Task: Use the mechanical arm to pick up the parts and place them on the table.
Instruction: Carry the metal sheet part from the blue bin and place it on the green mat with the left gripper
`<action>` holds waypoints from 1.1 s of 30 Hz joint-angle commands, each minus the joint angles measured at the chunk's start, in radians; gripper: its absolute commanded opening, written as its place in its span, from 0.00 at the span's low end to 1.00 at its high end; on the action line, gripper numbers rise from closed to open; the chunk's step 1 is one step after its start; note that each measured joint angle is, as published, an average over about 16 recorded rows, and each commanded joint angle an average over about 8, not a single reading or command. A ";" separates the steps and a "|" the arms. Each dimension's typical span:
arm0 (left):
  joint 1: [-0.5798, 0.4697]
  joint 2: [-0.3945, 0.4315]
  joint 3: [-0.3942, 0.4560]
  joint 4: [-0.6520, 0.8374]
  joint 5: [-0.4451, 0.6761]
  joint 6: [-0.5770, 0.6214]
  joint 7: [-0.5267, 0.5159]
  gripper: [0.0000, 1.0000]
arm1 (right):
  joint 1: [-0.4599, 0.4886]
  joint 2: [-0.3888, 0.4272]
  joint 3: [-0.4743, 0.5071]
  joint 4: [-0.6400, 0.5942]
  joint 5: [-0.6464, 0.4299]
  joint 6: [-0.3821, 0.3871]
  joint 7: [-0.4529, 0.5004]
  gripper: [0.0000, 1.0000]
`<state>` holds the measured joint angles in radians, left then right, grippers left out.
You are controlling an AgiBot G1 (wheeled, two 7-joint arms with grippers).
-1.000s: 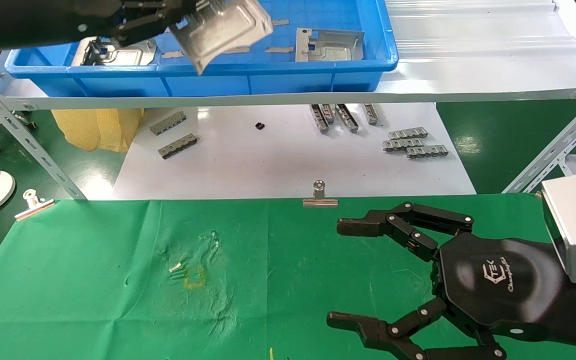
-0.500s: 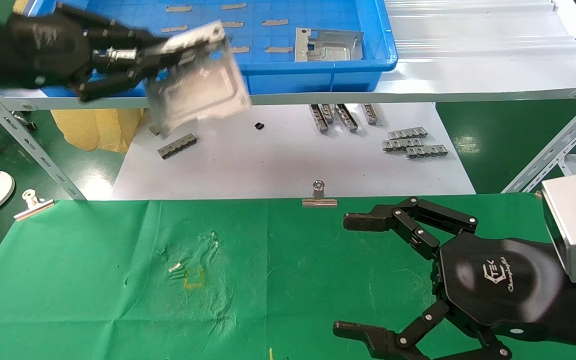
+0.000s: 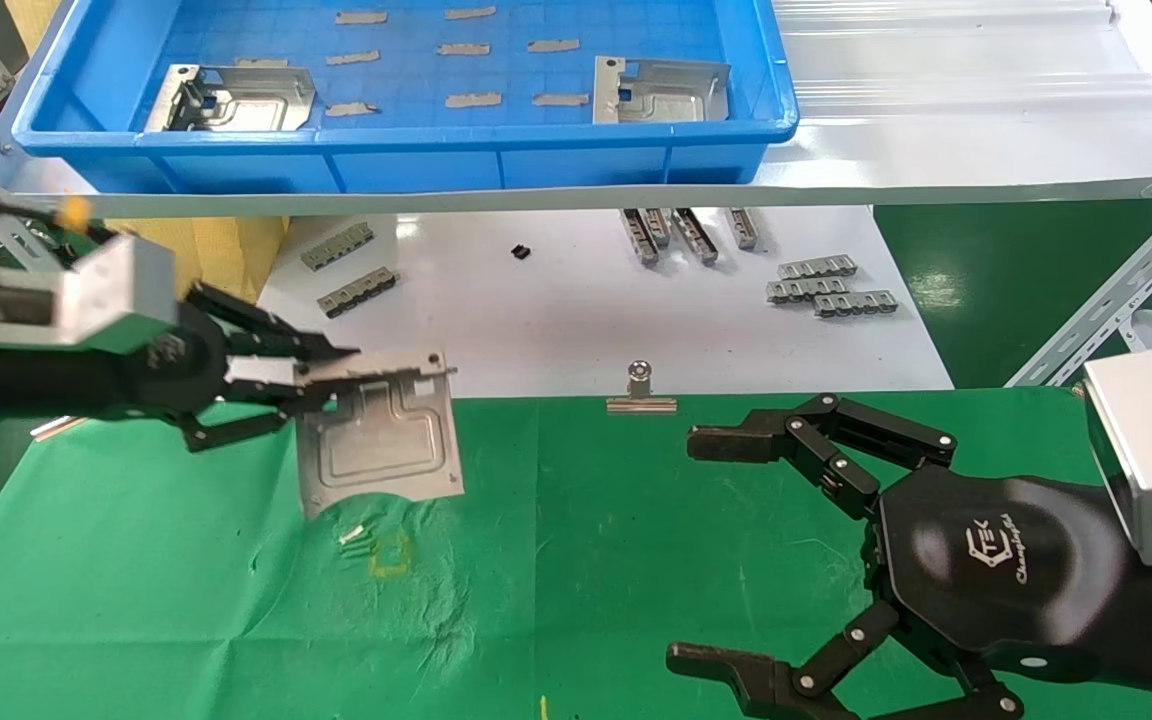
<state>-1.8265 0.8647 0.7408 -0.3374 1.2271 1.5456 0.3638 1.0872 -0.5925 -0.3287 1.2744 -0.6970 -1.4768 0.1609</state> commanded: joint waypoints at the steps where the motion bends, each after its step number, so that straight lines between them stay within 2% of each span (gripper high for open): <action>1: 0.007 0.020 0.025 0.039 0.013 -0.021 0.005 0.00 | 0.000 0.000 0.000 0.000 0.000 0.000 0.000 1.00; 7: 0.009 0.074 0.070 0.158 0.083 -0.068 0.043 0.00 | 0.000 0.000 0.000 0.000 0.000 0.000 0.000 1.00; 15: 0.026 0.124 0.116 0.225 0.149 -0.056 0.145 0.00 | 0.000 0.000 0.000 0.000 0.000 0.000 0.000 1.00; 16: 0.029 0.129 0.120 0.231 0.154 -0.060 0.160 0.03 | 0.000 0.000 0.000 0.000 0.000 0.000 0.000 1.00; 17: 0.031 0.134 0.121 0.237 0.157 -0.067 0.173 0.14 | 0.000 0.000 0.000 0.000 0.000 0.000 0.000 1.00; 23: 0.045 0.159 0.112 0.273 0.145 -0.127 0.243 0.89 | 0.000 0.000 -0.001 0.000 0.000 0.000 0.000 1.00; 24: 0.047 0.163 0.109 0.278 0.141 -0.134 0.254 0.98 | 0.000 0.000 -0.001 0.000 0.000 0.000 0.000 1.00; 33: 0.054 0.187 0.103 0.302 0.132 -0.137 0.313 1.00 | 0.000 0.000 -0.001 0.000 0.001 0.000 0.000 1.00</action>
<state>-1.7758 1.0455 0.8421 -0.0371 1.3572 1.4144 0.6759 1.0874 -0.5922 -0.3296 1.2744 -0.6964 -1.4765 0.1605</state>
